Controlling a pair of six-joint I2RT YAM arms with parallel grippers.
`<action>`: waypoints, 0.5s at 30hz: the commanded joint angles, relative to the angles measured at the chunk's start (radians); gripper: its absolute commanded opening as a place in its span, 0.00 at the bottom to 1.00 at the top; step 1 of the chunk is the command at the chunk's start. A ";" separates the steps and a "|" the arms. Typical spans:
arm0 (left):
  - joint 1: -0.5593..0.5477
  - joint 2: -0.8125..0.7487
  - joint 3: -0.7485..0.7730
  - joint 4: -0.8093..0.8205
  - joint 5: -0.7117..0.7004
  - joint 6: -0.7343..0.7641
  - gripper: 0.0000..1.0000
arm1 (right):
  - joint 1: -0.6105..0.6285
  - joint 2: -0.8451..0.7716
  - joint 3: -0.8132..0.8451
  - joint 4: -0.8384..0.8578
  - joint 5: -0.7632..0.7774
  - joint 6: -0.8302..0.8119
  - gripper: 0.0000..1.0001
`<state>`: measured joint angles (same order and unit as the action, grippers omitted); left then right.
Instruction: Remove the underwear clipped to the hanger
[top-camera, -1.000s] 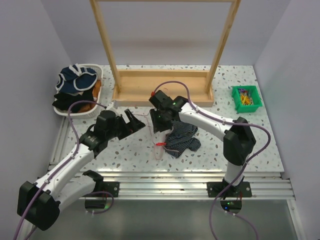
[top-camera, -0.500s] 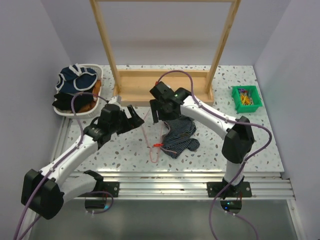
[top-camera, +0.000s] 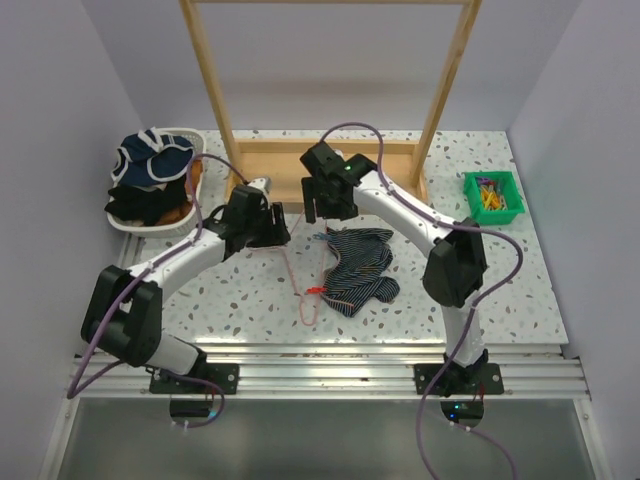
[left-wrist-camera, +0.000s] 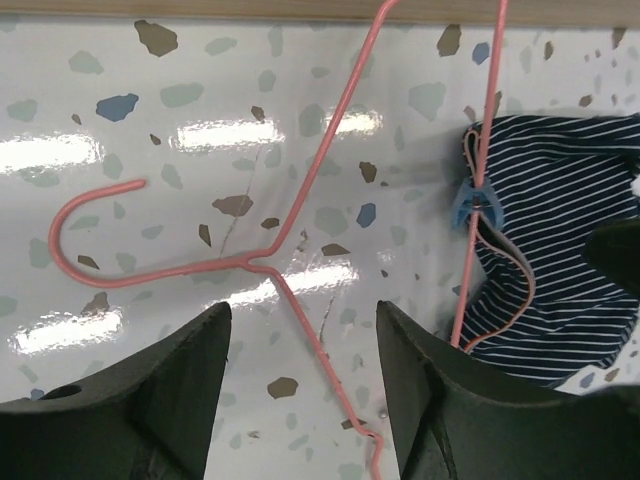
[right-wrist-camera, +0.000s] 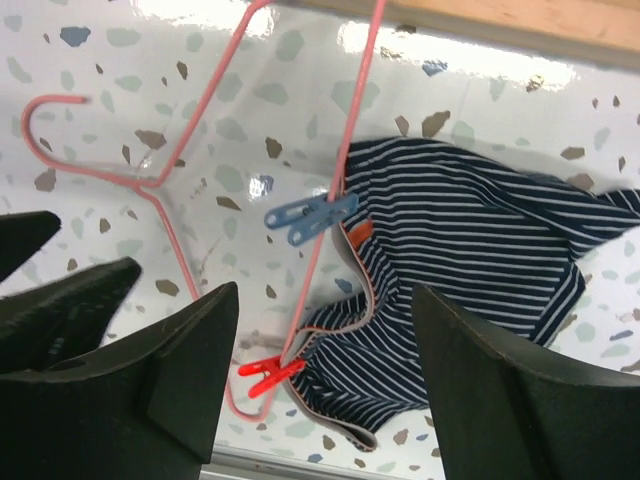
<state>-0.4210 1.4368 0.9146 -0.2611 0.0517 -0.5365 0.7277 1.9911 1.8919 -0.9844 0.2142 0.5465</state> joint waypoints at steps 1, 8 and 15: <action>0.007 0.040 0.023 0.060 0.007 0.107 0.64 | 0.003 0.080 0.116 -0.071 -0.009 -0.007 0.74; 0.007 0.109 0.029 0.129 -0.032 0.222 0.76 | 0.004 0.181 0.245 -0.135 0.025 0.017 0.78; 0.002 0.226 0.115 0.137 0.007 0.383 0.72 | 0.003 0.225 0.266 -0.168 0.016 0.030 0.78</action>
<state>-0.4210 1.6314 0.9722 -0.1833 0.0479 -0.2737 0.7280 2.1963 2.1048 -1.1103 0.2188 0.5571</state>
